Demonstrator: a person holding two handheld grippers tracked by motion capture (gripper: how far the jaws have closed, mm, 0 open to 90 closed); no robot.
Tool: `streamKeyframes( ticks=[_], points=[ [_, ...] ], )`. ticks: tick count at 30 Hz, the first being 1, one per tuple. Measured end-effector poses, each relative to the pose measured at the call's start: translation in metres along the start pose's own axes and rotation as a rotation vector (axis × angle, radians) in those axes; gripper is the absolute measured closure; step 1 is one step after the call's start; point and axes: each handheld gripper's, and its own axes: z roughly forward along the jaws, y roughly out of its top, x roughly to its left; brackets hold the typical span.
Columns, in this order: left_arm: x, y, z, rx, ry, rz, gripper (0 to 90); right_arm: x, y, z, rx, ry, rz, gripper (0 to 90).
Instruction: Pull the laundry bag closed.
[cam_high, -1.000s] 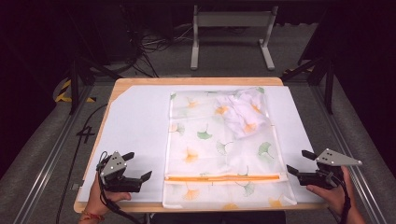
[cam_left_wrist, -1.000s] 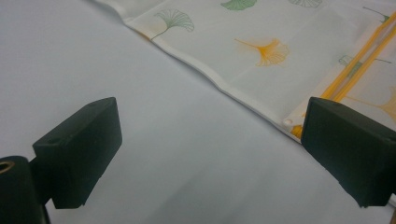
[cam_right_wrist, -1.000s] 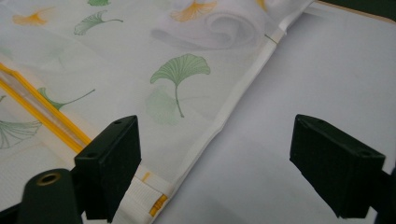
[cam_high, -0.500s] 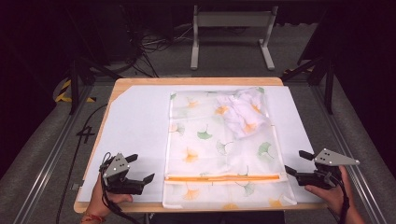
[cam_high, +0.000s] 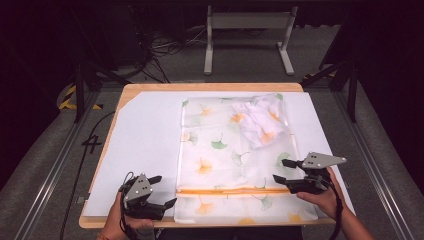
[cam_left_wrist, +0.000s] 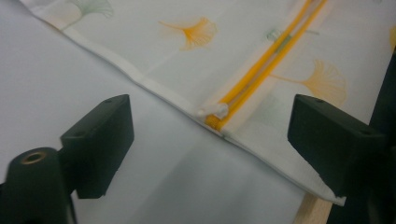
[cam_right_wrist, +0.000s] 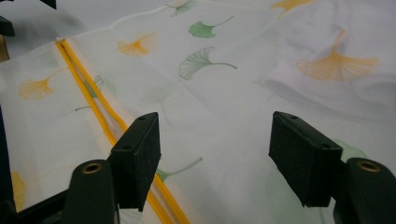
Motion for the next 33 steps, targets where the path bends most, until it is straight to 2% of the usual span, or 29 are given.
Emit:
streamKeyframes(
  ticks=[1, 2, 3, 4, 5, 7, 8, 9, 11, 13, 15, 17, 19, 21, 23, 25, 28, 33],
  points=[
    [-0.002, 0.000, 0.002, 0.012, 0.004, 0.015, 19.9, 0.003, 0.003, 0.004, 0.007, 0.006, -0.013, 34.8],
    [-0.003, -0.001, 0.002, 0.014, -0.020, 0.024, 27.1, 0.007, 0.007, 0.010, 0.012, 0.014, -0.031, 34.8],
    [-0.003, 0.000, 0.001, 0.006, -0.016, 0.035, 38.7, 0.011, 0.011, 0.014, 0.013, 0.022, -0.052, 34.7],
    [-0.004, 0.000, -0.001, -0.002, -0.010, 0.042, 42.8, 0.014, 0.014, 0.018, 0.011, 0.027, -0.060, 34.6],
    [-0.004, 0.000, -0.003, -0.029, -0.031, 0.051, 51.0, 0.017, 0.018, 0.022, 0.008, 0.036, -0.067, 34.6],
    [-0.005, 0.001, -0.005, -0.033, -0.033, 0.070, 69.7, 0.022, 0.026, 0.031, 0.003, 0.049, -0.090, 35.1],
    [-0.006, 0.000, -0.005, -0.031, -0.074, 0.089, 79.4, 0.025, 0.029, 0.035, 0.002, 0.054, -0.099, 35.6],
    [-0.008, 0.000, -0.004, -0.027, -0.083, 0.107, 89.9, 0.027, 0.033, 0.040, 0.002, 0.066, -0.104, 36.0],
    [-0.011, 0.000, -0.002, -0.011, -0.117, 0.115, 90.0, 0.032, 0.039, 0.049, -0.002, 0.089, -0.111, 37.3],
    [-0.012, 0.001, 0.000, 0.002, -0.123, 0.125, 90.0, 0.036, 0.046, 0.060, 0.002, 0.116, -0.125, 38.6],
    [-0.014, 0.001, 0.001, 0.005, -0.146, 0.125, 90.0, 0.043, 0.054, 0.073, 0.010, 0.148, -0.140, 40.0],
    [-0.015, 0.001, 0.002, 0.013, -0.154, 0.135, 90.0, 0.049, 0.062, 0.086, 0.013, 0.180, -0.144, 44.2],
    [-0.018, 0.000, 0.006, 0.036, -0.172, 0.143, 90.0, 0.055, 0.069, 0.100, 0.017, 0.221, -0.149, 46.4],
    [-0.019, 0.000, 0.008, 0.051, -0.164, 0.147, 90.0, 0.060, 0.074, 0.112, 0.027, 0.243, -0.146, 46.9],
    [-0.020, -0.001, 0.010, 0.059, -0.184, 0.151, 90.0, 0.067, 0.080, 0.126, 0.038, 0.283, -0.141, 48.5],
    [-0.022, -0.002, 0.012, 0.075, -0.187, 0.161, 90.0, 0.074, 0.085, 0.137, 0.053, 0.315, -0.139, 48.9],
    [-0.024, -0.004, 0.016, 0.107, -0.191, 0.174, 90.0, 0.086, 0.092, 0.153, 0.078, 0.354, -0.158, 50.3],
    [-0.023, -0.006, 0.018, 0.105, -0.198, 0.167, 90.0, 0.104, 0.101, 0.178, 0.112, 0.395, -0.189, 55.4]
  ],
)
